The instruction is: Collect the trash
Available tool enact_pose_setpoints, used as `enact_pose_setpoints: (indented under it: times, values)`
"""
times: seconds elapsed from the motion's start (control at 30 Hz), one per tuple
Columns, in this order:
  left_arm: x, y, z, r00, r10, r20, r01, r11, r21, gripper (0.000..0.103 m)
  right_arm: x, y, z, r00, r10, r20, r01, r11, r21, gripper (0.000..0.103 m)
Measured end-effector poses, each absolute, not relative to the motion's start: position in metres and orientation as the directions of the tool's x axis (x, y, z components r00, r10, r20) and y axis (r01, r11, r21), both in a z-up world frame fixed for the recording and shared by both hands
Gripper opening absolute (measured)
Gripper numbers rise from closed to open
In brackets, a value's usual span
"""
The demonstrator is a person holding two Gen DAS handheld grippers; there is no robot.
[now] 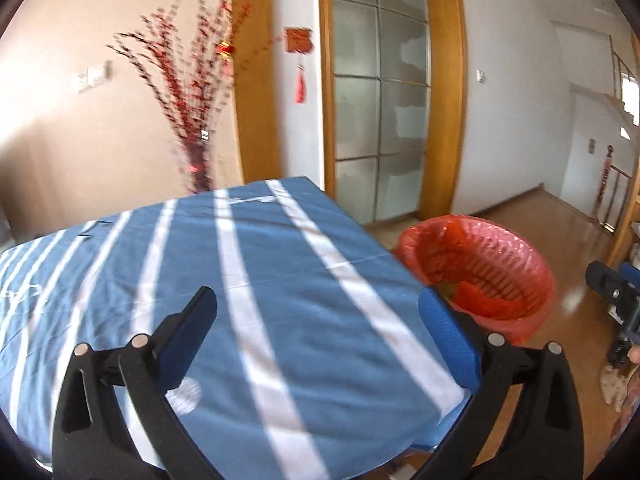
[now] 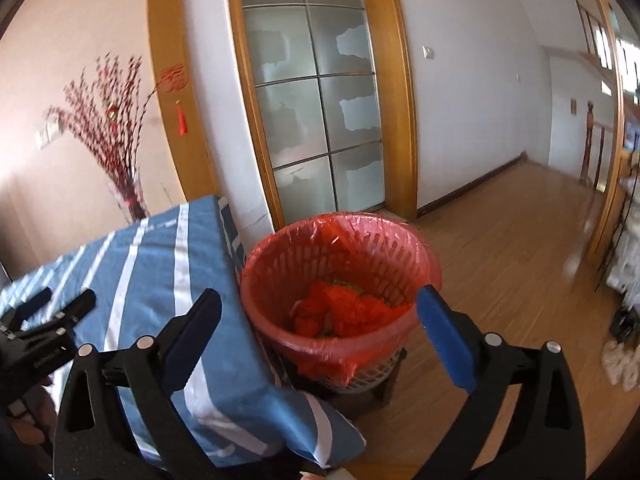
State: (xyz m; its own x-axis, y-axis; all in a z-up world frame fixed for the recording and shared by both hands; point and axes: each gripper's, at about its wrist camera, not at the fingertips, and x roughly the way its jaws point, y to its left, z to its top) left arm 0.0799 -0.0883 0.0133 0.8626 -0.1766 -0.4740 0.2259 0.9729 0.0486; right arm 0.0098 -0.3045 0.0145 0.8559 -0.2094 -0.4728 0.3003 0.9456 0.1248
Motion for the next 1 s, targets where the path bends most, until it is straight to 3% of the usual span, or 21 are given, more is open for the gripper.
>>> enact_pose_setpoints:
  times: [0.63,1.0]
  values:
    - [0.008,-0.038,0.015,0.908,-0.069,-0.414,0.090,0.996,0.030,0.099,-0.028,-0.234,0.010,0.840,-0.325,-0.435,0.349,0.937,-0.026,0.100]
    - [-0.004,-0.031,0.012,0.912,-0.029,-0.409,0.056,0.997,0.054,0.099,-0.036,-0.229,0.001,0.816,-0.342,-0.466,0.373,0.928,-0.027,0.100]
